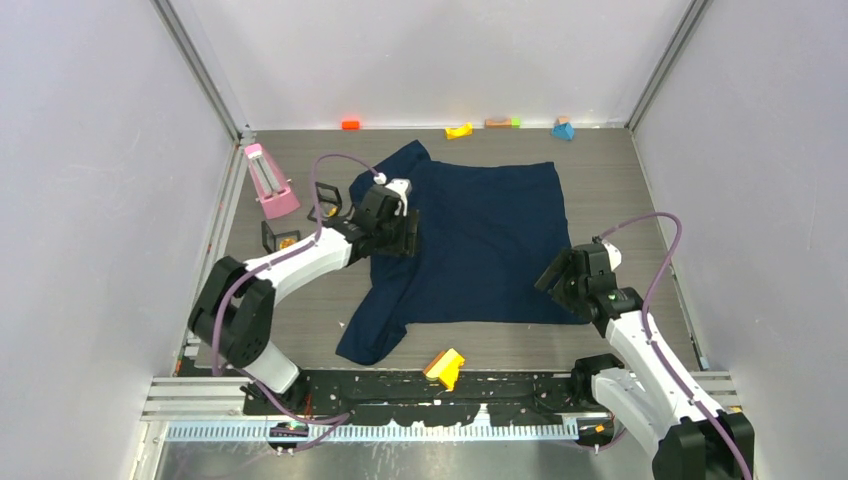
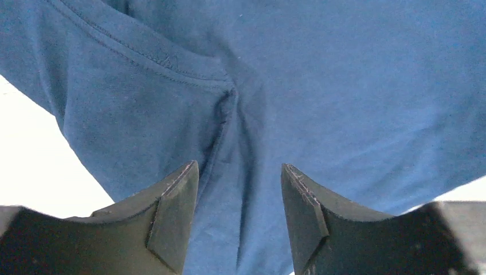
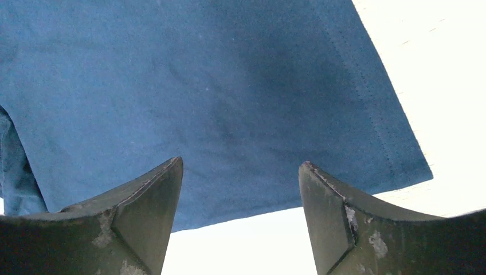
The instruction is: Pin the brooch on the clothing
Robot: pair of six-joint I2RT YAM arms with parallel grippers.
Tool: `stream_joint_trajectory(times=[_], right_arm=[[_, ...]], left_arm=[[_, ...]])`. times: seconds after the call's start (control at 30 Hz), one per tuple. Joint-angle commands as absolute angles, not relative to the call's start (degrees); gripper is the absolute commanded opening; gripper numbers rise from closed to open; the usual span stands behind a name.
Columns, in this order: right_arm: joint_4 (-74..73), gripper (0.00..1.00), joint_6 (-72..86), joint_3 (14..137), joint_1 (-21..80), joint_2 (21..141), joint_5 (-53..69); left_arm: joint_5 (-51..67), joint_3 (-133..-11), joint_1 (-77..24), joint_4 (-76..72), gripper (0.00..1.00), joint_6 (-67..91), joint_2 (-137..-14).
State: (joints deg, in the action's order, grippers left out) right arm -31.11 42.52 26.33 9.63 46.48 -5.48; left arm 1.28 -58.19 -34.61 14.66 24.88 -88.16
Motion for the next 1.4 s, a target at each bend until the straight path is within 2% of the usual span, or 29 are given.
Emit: stream_joint_trajectory(times=[0.0, 0.27, 0.33, 0.43, 0.63, 0.7, 0.8, 0.83, 0.93, 1.07, 1.27, 1.37], right_arm=[[-28.13, 0.8, 44.13, 25.79, 9.54, 45.38, -8.42], [-26.96, 0.81, 44.89, 25.37, 9.49, 47.73, -10.77], [-26.65, 0.81, 44.83, 25.48, 9.49, 48.3, -10.7], [-26.23, 0.81, 44.9, 25.49, 9.5, 49.03, -10.68], [-25.68, 0.82, 45.08, 25.39, 9.49, 49.51, -11.17], [-25.13, 0.83, 45.21, 25.33, 9.42, 49.75, -11.57], [-23.76, 0.88, 45.3, 25.2, 9.24, 51.03, -12.38], [-23.66, 0.9, 45.41, 25.3, 9.15, 51.49, -12.74], [-23.56, 0.93, 46.34, 26.27, 8.05, 54.54, -12.39], [-23.54, 0.94, 47.77, 26.96, 6.39, 58.28, -10.75], [-23.49, 0.93, 48.34, 26.42, 1.3, 60.36, -7.59], [-23.48, 0.94, 48.41, 25.64, -3.08, 60.45, -5.68]], left_arm=[[-2.6, -60.83, -36.08, 14.46, 0.56, 21.65, -92.21], [-5.67, -63.48, -38.22, 15.25, 0.54, 20.33, -98.77], [-7.52, -64.06, -38.91, 15.96, 0.51, 19.36, -99.7], [-10.69, -64.97, -39.98, 17.54, 0.42, 18.11, -101.08], [-14.63, -65.21, -41.13, 18.28, 0.4, 17.01, -102.9], [-15.48, -65.14, -41.13, 18.28, 0.31, 16.69, -103.45], [-17.91, -63.64, -41.13, 17.84, 0.05, 18.02, -102.51], [-18.56, -62.04, -41.13, 16.22, 0.0, 18.88, -101.06], [-19.37, -55.39, -40.82, 10.02, 0.0, 21.32, -93.9], [-17.62, -49.44, -37.79, 9.11, 0.0, 25.88, -85.24], [-8.25, -38.48, -27.78, 7.51, 0.0, 33.84, -74.37], [-7.14, -33.09, -23.15, 7.95, 0.0, 36.68, -68.29]])
